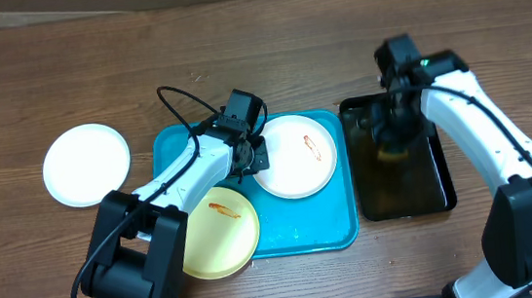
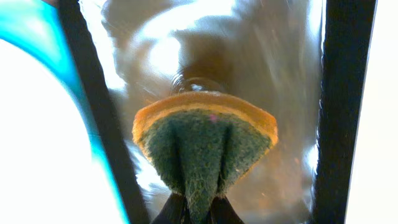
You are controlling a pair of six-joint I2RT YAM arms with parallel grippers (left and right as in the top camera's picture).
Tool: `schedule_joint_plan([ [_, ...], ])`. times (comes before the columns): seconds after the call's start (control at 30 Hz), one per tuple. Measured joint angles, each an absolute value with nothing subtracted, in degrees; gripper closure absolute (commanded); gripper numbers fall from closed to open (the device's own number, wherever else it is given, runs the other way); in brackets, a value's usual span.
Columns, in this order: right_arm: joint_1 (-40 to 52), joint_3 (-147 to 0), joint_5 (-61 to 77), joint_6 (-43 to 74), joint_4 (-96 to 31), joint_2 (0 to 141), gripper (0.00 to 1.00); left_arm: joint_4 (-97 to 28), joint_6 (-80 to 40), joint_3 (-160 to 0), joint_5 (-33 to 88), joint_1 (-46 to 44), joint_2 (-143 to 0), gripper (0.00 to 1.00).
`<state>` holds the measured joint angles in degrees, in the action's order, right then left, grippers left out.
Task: Clean dirty plates on tray and stack at the side
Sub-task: 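Wipe the held white plate with the sponge using the right gripper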
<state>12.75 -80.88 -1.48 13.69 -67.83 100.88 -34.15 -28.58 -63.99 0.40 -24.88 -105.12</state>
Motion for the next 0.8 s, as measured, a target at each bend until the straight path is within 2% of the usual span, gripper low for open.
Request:
schedule_joint_plan([
  [0.17,16.38,-86.54,1.78,12.71,-65.04,100.71,0.96,-34.04,-28.58,-63.99,0.43,-24.88,-105.12,0.94],
  [0.33,24.05,-86.56,2.11,12.14,-60.84,100.88,0.96,-34.04,-28.58,-63.99,0.43,-24.88,-105.12,0.94],
  [0.63,35.20,-86.06,-9.93,11.94,-56.97,109.56,0.96,-34.04,-28.58,-63.99,0.43,-24.88,-105.12,0.94],
  [0.67,35.79,-85.89,-11.31,11.90,-56.84,111.13,0.94,-34.04,-28.58,-63.99,0.43,-24.88,-105.12,0.94],
  [0.7,36.16,-85.78,-12.32,11.97,-56.64,112.36,0.86,-34.04,-28.58,-63.99,0.43,-24.88,-105.12,0.94],
  [0.77,36.40,-85.58,-13.91,12.29,-56.42,115.02,0.61,-34.22,-28.60,-63.99,0.82,-24.73,-105.12,0.94],
  [0.8,36.38,-85.56,-14.55,12.23,-56.45,115.68,0.53,-34.15,-28.58,-63.99,0.78,-24.60,-105.12,0.94],
])
